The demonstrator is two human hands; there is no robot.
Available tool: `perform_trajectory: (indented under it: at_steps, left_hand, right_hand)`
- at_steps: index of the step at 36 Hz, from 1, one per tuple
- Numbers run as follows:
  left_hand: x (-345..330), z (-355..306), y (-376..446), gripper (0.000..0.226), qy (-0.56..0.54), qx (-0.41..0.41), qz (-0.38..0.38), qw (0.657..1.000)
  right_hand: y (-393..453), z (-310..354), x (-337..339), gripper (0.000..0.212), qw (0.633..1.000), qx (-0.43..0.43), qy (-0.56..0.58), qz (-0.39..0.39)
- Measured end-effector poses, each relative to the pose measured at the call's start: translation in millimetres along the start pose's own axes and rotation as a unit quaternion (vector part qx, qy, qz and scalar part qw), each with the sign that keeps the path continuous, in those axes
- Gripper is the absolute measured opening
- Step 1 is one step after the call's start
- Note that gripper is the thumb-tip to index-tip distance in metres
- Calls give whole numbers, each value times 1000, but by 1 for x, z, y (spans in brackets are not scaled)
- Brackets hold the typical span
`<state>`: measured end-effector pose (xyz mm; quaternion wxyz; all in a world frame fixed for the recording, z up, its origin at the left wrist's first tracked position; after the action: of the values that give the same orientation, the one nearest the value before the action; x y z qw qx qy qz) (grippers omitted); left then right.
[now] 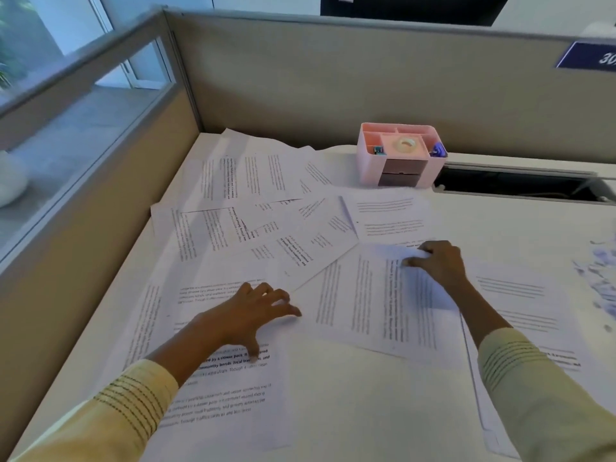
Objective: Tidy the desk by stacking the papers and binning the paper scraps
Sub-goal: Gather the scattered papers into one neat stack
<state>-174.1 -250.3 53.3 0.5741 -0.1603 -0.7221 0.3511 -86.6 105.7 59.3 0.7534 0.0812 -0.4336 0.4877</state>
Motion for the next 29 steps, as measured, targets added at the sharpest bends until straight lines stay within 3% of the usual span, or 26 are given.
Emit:
perform_trajectory:
  at_steps: [6, 13, 17, 19, 23, 29]
  left_hand:
    - [6, 3, 5, 87, 60, 26, -17, 998]
    - [31, 14, 6, 41, 117, 53, -40, 991]
    - [51, 35, -7, 24, 50, 38, -136, 989]
    - [71, 51, -19, 18, -14, 21, -233, 972]
    - [108, 78, -52, 39, -153, 26, -351, 924]
    - [132, 108, -87, 5, -287, 93, -462, 834]
  right_hand:
    - [12, -25, 28, 35, 995, -73, 46, -42]
    - [18, -53, 52, 35, 975, -172, 69, -124]
    - [19, -63, 50, 46, 964, -259, 4, -63]
    - [16, -60, 49, 53, 961, -273, 12, -45]
    - [15, -53, 45, 55, 965, -261, 3, -14]
    - [18, -36, 38, 33, 988, -133, 76, -34]
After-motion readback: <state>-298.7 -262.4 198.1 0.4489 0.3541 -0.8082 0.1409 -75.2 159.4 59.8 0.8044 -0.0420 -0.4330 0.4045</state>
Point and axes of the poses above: each hand's wrist, its own y-axis towards the middle knuckle, its own x-axis out of the back of the hand, z = x × y, the point moved 7 cm from there along y, towards the middle knuckle, and after that the axes turned 14 degrees about z, right-handed, at the moved point
